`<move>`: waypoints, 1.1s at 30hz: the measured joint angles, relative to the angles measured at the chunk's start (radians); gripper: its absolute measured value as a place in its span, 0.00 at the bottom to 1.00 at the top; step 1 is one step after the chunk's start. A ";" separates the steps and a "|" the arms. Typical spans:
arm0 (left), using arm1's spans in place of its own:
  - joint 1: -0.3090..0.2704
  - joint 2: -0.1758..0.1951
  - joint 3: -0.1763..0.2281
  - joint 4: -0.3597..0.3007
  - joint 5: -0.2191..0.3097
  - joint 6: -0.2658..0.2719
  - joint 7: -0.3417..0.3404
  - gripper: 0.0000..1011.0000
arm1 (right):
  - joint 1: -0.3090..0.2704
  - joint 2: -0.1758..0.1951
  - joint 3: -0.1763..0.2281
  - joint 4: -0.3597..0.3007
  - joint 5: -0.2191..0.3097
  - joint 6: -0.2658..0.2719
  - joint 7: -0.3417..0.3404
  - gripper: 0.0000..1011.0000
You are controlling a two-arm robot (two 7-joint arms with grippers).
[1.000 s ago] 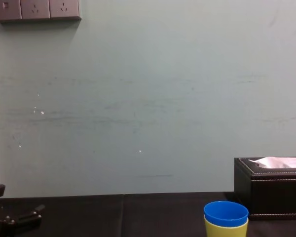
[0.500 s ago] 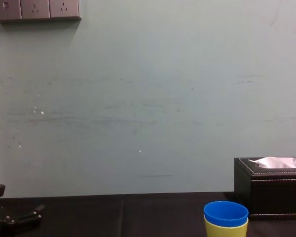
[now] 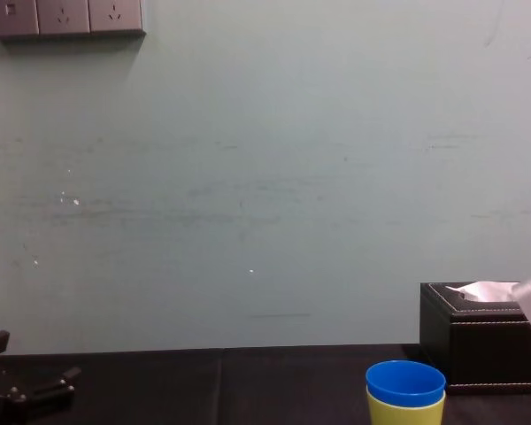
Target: Stack the three plastic cups sequentially using one hand.
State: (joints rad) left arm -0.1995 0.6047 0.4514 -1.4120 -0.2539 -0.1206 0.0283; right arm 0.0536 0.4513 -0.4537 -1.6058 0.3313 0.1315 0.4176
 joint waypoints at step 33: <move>0.000 0.000 0.000 0.000 0.000 0.000 0.000 0.99 | 0.025 -0.056 0.014 0.048 -0.030 -0.017 -0.020 0.99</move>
State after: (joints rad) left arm -0.1995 0.6047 0.4514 -1.4120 -0.2539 -0.1205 0.0283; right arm 0.0789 0.3949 -0.4394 -1.5577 0.3012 0.1149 0.3980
